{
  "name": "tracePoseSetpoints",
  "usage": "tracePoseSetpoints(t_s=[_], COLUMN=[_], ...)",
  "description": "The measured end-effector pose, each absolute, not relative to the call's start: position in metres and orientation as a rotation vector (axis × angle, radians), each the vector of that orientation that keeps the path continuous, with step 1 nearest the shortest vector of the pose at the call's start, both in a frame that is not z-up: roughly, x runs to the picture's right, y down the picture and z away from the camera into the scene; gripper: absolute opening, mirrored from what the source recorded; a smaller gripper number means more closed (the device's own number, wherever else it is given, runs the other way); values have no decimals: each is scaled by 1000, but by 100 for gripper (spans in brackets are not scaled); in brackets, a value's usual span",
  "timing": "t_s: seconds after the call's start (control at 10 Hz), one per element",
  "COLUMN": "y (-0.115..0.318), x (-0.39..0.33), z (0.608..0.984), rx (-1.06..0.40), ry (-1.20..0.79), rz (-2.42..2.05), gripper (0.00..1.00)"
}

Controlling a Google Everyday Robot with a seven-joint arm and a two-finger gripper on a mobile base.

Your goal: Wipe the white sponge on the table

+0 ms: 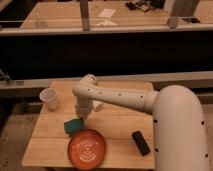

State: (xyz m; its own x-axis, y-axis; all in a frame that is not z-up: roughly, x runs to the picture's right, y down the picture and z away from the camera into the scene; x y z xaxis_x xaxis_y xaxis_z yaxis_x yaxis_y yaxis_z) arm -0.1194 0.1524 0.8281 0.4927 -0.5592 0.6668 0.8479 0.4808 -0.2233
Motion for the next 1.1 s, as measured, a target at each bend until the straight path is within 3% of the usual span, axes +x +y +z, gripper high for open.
tracePoseSetpoints(t_s=[1.1], y=[128], x=[-97], z=[849], rx=[-584], ry=[-515], rz=[-848], gripper=[4])
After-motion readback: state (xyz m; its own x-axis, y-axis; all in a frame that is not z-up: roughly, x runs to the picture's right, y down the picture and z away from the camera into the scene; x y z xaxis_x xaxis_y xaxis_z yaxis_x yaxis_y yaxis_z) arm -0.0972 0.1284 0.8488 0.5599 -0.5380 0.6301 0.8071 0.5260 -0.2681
